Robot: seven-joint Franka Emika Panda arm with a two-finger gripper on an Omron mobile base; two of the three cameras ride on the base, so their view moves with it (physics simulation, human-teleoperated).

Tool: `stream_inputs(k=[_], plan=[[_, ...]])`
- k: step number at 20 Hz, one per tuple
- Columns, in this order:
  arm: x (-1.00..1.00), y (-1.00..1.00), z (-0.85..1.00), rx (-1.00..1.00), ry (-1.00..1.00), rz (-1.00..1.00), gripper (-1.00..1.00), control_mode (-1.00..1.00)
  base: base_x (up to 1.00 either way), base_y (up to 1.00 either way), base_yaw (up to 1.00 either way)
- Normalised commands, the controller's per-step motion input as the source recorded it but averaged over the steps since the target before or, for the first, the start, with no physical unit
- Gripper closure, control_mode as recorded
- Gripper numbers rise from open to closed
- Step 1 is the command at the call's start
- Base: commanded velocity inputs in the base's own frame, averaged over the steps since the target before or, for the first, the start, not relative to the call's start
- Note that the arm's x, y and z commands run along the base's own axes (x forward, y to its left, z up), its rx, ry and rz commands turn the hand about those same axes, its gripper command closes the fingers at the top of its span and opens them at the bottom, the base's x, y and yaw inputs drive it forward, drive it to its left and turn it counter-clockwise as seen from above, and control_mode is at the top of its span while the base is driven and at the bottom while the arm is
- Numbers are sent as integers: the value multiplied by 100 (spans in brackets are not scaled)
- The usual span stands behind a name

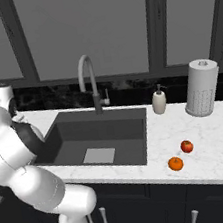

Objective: Put the colander in the sink, put the apple, orange in the colander, and turn on the sink faucet and pour water over the colander.

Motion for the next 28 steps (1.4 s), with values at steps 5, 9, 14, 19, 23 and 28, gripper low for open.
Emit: stream_inputs(k=[5,9,14,19,23,28], plan=[[55,36,-21,0,0,-5,-100,-100,0,0,0],[49,37,-26,0,0,-5,-100,-100,0,0,0],[46,24,-30,0,0,-5,-100,-100,0,0,0],[52,23,-33,0,2,-4,-100,-100,0,0,0],[27,10,-41,0,2,-3,-100,-100,0,0,0],[-5,0,-55,0,0,-3,100,-100,0,0,0]])
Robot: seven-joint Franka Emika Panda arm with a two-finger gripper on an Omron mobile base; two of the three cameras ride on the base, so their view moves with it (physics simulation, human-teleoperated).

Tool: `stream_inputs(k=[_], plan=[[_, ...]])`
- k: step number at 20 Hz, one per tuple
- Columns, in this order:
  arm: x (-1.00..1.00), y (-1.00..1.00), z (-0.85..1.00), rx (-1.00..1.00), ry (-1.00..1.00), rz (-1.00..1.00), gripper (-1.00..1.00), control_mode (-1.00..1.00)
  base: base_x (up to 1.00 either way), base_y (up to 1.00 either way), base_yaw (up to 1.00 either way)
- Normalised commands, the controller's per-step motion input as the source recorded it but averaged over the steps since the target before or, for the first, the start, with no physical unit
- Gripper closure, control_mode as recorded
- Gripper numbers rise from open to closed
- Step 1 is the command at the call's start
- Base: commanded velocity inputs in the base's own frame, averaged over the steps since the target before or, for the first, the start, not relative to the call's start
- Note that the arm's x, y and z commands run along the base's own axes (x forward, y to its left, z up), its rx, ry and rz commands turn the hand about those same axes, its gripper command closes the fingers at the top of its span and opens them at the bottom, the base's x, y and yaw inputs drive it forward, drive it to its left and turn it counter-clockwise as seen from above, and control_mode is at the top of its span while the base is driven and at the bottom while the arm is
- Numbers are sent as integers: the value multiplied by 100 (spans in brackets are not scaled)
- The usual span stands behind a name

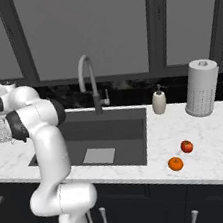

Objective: Put the colander in the sink, put the apple, orange in the colander, and turn on the sink faucet and pour water over the colander.

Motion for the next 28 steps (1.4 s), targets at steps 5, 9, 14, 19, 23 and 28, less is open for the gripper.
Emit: stream_inputs(k=[5,9,14,19,23,28], plan=[[-9,0,-53,0,0,-5,100,-100,0,0,0],[-1,0,-45,0,0,-8,100,-100,0,0,0],[-10,0,-7,4,-10,-14,100,-100,0,0,0],[-38,-32,68,18,-23,-16,100,-100,0,0,0],[-41,-93,94,29,-14,-23,100,-100,0,0,0],[-50,-100,47,21,-5,-28,100,-100,0,0,0]])
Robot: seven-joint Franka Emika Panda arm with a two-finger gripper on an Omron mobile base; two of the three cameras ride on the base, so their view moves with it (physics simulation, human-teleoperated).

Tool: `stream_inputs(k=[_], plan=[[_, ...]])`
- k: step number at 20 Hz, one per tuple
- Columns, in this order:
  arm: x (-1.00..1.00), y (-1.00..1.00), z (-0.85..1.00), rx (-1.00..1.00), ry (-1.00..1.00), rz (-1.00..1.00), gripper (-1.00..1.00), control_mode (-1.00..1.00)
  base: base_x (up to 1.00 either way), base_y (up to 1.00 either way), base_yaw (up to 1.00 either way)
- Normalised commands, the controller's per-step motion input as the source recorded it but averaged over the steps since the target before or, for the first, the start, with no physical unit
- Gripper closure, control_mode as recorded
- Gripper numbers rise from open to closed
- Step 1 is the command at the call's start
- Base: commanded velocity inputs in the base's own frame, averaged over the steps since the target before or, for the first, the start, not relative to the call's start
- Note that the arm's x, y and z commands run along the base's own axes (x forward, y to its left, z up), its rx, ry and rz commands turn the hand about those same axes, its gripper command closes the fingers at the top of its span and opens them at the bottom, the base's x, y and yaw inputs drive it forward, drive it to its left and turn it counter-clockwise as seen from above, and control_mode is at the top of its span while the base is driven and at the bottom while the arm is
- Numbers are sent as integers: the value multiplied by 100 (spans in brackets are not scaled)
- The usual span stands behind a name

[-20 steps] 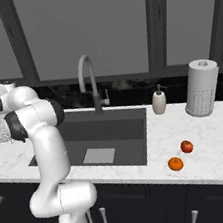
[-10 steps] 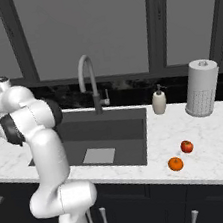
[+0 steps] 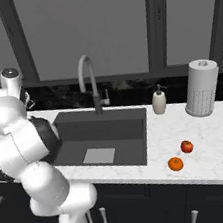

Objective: Put the colander in the sink, put the apple, orange in the colander, and turn on the sink faucet and pour water over the colander.

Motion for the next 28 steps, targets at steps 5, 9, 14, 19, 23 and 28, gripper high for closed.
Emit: stream_inputs(k=[5,9,14,19,23,28], plan=[[-95,-100,7,2,-4,-20,100,-100,0,0,0],[-97,-100,17,0,-1,-8,100,-100,0,0,0],[-92,-100,25,0,0,0,100,-100,0,0,0],[-40,-100,8,-2,4,-3,100,-100,0,0,0],[0,-99,0,-12,11,-16,100,-100,0,0,0],[21,-71,0,-20,22,-20,100,-100,0,0,0]])
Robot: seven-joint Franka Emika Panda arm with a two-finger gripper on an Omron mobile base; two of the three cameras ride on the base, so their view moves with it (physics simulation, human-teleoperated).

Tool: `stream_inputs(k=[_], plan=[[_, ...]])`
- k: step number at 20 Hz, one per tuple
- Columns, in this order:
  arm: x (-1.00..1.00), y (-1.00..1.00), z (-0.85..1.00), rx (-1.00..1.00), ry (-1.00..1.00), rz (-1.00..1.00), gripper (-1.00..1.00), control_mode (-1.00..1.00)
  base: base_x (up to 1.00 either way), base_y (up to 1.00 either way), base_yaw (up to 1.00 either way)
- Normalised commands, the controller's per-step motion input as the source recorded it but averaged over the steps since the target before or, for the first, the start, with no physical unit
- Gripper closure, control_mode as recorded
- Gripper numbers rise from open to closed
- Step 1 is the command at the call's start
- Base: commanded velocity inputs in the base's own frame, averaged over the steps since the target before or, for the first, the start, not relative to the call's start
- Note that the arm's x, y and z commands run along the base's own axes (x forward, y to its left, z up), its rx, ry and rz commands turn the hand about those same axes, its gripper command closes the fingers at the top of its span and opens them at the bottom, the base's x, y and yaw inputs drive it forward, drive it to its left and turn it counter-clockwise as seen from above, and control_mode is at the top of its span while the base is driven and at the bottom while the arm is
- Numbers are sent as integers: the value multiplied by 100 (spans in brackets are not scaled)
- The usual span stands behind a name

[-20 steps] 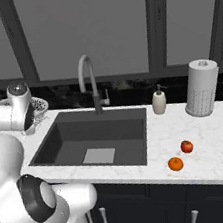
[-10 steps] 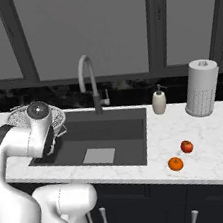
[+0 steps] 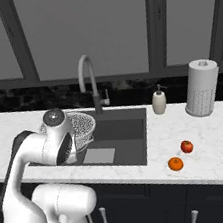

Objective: Put the colander in the sink, put the apple, orange in the colander, and turn on the sink faucet and pour water over the colander.

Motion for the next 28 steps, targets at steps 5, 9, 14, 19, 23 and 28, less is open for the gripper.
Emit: stream_inputs(k=[5,9,14,19,23,28], plan=[[48,-48,0,-20,24,-16,100,-100,0,0,0],[62,-27,-7,-17,20,-7,100,-100,0,0,0],[67,-17,-24,-3,4,3,100,-100,0,0,0],[33,-53,-44,-1,0,23,100,-100,0,0,0],[26,-37,-47,0,0,26,100,-100,0,0,0],[36,-12,-41,9,-9,20,100,-100,0,0,0]])
